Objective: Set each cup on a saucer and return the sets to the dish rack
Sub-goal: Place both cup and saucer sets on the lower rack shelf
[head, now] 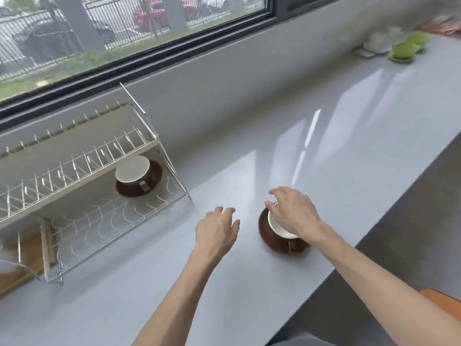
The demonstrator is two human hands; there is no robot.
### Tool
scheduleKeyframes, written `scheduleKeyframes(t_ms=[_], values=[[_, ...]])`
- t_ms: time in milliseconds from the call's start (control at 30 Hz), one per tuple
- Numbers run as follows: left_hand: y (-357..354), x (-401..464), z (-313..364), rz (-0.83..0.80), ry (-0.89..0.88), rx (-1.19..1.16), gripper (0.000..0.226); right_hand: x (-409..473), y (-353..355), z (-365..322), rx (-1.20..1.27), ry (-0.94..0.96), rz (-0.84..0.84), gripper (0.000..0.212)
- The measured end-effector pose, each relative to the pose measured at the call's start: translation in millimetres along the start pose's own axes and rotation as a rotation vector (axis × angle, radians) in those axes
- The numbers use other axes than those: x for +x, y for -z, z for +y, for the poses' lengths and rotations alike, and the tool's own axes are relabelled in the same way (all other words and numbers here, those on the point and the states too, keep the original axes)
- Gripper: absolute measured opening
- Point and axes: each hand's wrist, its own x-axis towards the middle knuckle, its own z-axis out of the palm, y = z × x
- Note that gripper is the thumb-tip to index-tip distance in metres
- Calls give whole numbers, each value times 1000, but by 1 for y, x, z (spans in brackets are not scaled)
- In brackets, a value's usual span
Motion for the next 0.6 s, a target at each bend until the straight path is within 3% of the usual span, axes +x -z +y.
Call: scheduleKeyframes(t_ms=[333,600], values=[[-32,0,50,3,-55,-56,46,-32,-7,77,252,-247,-21,48],[-52,9,70,-81,101,-485,53,-34,-18,94,433,-312,-61,53]])
